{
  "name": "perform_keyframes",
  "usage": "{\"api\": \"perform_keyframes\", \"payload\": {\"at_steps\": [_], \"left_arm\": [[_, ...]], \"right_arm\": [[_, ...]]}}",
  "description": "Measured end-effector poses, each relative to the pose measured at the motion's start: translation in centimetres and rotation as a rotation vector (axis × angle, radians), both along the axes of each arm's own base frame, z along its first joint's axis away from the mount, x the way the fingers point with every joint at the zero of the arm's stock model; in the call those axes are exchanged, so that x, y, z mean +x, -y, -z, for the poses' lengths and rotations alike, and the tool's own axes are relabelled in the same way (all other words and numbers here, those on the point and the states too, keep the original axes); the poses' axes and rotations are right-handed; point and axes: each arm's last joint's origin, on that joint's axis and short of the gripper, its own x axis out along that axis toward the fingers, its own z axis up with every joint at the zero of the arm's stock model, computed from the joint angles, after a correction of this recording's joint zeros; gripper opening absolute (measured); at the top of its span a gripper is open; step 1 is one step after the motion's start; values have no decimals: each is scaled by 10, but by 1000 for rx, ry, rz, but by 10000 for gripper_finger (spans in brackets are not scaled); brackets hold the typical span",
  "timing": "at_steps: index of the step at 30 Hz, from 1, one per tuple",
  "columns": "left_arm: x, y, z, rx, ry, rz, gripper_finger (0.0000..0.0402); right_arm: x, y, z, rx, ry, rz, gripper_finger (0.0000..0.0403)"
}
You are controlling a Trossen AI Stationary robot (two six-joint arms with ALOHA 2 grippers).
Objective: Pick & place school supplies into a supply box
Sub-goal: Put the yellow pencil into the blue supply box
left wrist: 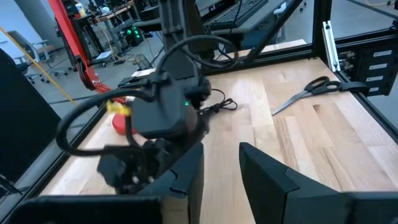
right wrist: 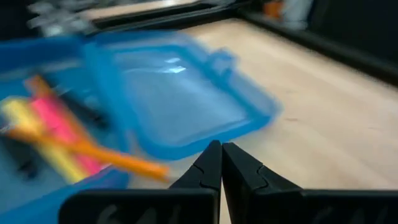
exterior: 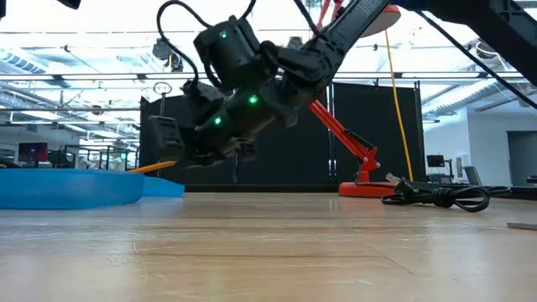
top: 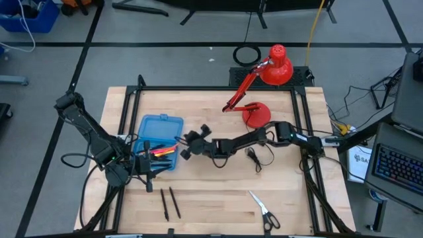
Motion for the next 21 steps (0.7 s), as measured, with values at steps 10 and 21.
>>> {"api": "perform_keyframes", "payload": {"at_steps": [10,21], "left_arm": [[-1,-1,2,9,-17,-3,106],[1,-2,1,-5,-10,-16,106]], "right_arm": [[-6,-25,-6,-113,73,236,0],[2,-28,-8,69,151,0,0]]}}
